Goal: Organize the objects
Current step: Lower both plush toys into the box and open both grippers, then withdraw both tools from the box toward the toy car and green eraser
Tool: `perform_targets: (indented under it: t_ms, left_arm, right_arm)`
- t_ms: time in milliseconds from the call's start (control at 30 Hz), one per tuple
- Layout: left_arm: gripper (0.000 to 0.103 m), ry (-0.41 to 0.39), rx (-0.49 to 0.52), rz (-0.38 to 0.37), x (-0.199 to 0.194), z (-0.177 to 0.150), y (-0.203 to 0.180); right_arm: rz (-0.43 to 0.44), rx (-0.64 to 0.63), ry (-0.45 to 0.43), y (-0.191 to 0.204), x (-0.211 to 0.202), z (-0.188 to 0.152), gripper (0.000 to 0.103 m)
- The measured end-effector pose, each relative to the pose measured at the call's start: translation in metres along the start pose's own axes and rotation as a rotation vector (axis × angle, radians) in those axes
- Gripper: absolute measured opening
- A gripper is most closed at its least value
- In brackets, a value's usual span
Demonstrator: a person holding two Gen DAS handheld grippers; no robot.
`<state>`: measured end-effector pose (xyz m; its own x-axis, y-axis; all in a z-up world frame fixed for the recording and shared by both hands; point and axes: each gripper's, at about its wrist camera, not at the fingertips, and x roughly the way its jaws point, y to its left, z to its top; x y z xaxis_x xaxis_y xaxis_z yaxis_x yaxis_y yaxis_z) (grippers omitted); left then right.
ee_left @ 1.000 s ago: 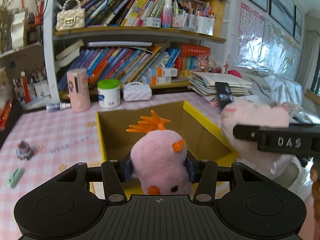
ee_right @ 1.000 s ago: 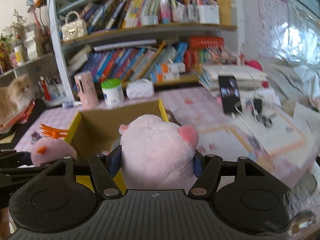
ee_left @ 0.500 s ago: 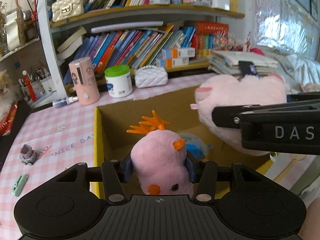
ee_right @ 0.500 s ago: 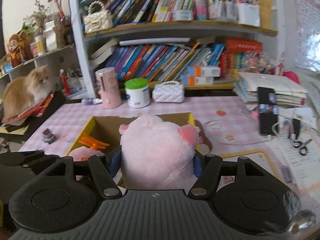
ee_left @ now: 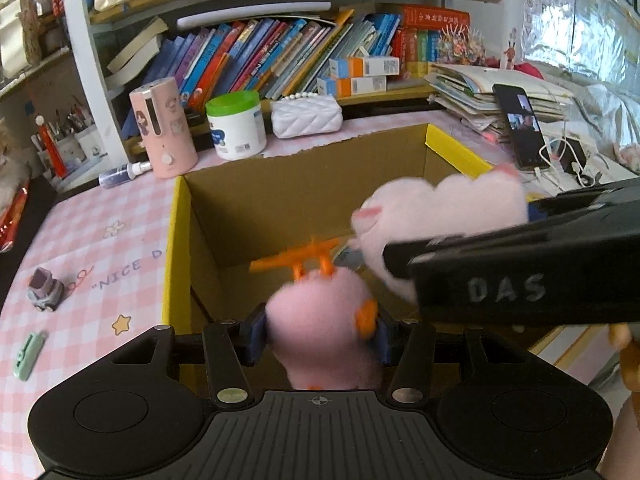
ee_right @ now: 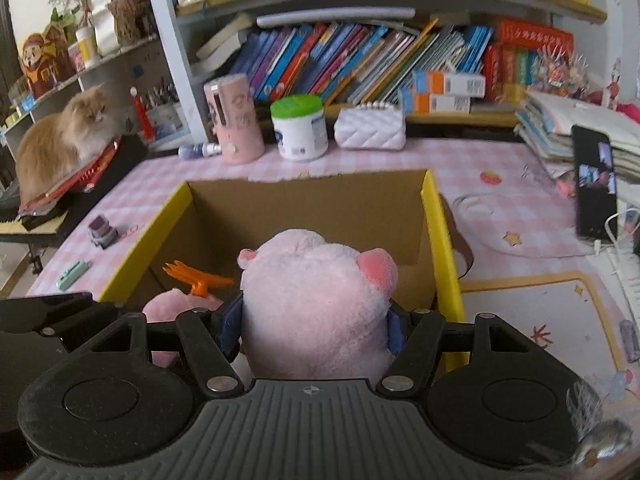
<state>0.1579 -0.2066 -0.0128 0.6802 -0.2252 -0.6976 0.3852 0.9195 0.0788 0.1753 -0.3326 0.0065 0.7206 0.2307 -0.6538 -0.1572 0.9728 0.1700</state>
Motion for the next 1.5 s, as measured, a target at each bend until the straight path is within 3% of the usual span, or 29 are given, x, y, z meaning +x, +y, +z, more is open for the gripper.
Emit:
perform_targets:
  t_ms: [67, 167, 400, 567, 733, 1067, 1300, 1500]
  left_arm:
    - [0.053, 0.0, 0.005, -0.003, 0.002, 0.001, 0.0]
    - [0.065, -0.014, 0.022, 0.02, -0.001, 0.002, -0.001]
    - [0.077, -0.069, 0.023, 0.03, -0.019, 0.001, -0.001]
    - [0.086, -0.098, 0.001, 0.05, -0.034, -0.003, 0.003]
    - [0.09, -0.142, -0.028, 0.064, -0.056, -0.008, 0.009]
    - [0.094, -0.18, -0.153, 0.071, -0.087, -0.039, 0.034]
    - [0.094, -0.135, -0.147, 0.044, -0.091, -0.062, 0.04]
    - [0.095, -0.055, -0.125, 0.031, -0.095, -0.09, 0.051]
  right_arm:
    - [0.01, 0.001, 0.032, -0.001, 0.008, 0.0, 0.065]
    - [0.007, -0.032, 0.042, 0.002, 0.013, 0.001, 0.067]
    - [0.033, -0.013, 0.074, 0.003, 0.025, 0.005, 0.071]
    - [0.054, 0.005, 0.031, 0.005, 0.02, 0.008, 0.085]
    - [0.04, 0.037, -0.036, 0.007, -0.001, 0.011, 0.087]
    - [-0.146, 0.071, -0.182, 0.015, -0.067, -0.019, 0.088]
    - [-0.272, 0.128, -0.148, 0.023, -0.087, -0.056, 0.087]
    - [-0.328, 0.144, -0.033, 0.048, -0.08, -0.089, 0.087]
